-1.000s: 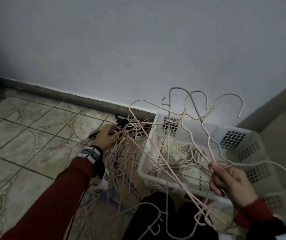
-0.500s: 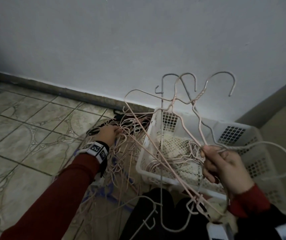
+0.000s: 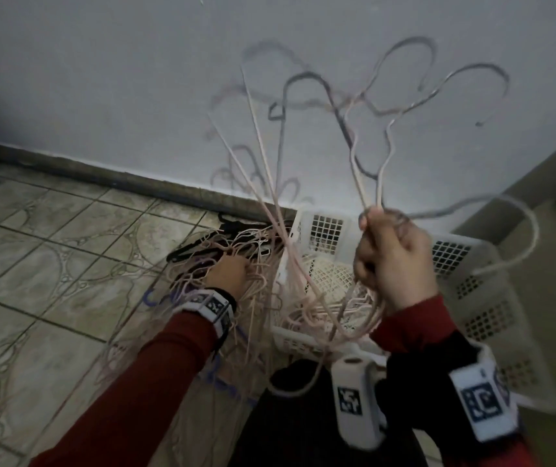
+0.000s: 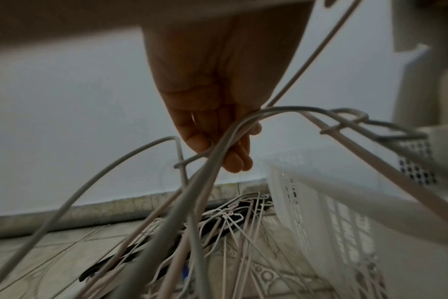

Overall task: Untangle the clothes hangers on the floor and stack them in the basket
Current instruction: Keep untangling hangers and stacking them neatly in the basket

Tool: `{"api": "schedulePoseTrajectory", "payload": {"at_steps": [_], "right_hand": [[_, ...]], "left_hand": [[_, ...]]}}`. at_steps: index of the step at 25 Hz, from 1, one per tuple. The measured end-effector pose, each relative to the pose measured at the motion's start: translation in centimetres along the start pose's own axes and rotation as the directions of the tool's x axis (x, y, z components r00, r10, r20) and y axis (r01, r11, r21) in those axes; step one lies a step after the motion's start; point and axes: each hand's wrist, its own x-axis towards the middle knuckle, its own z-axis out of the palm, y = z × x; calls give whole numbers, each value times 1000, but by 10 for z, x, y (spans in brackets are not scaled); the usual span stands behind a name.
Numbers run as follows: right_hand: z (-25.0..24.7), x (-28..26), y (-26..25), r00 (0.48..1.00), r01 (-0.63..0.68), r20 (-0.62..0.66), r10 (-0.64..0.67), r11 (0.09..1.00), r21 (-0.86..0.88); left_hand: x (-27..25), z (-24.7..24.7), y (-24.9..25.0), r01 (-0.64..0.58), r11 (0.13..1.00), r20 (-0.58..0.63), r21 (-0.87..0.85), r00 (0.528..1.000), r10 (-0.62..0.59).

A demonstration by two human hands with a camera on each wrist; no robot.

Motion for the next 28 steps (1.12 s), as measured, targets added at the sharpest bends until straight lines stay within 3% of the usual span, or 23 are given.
{"api": "schedulePoseTrajectory", "payload": {"at_steps": [3, 6, 10, 14, 16, 19, 23, 28], "right_hand": [[4, 8, -18, 994, 88, 67, -89, 996, 27], [-7, 0, -5, 991, 33, 129, -38, 998, 46], [-28, -5, 28, 994, -12, 112, 11, 1000, 8], [-43, -7, 46, 997, -39, 74, 32, 996, 85], [-50, -8, 52, 998, -36, 50, 30, 992, 120], [-55, -8, 57, 1000, -14, 4, 14, 989, 148], [-54, -9, 62, 999, -6, -52, 17, 980, 201], [-46, -12, 69, 994, 40, -114, -5, 950, 311]], "left_hand": [[0, -11, -2, -9, 1000, 21, -15, 1000, 10], [3, -45, -25, -12, 1000, -6, -19, 1000, 12], [-15, -68, -49, 4, 999, -71, -40, 997, -7], [-71, -47, -53, -178, 967, -214, -181, 967, 138], [-120, -23, -46, -272, 924, -116, -267, 961, 249], [-181, 20, -33, -244, 867, 143, -434, 932, 334], [-205, 71, -39, -289, 905, 207, -311, 909, 362], [-202, 57, -24, -248, 889, 157, -384, 932, 327]]}}
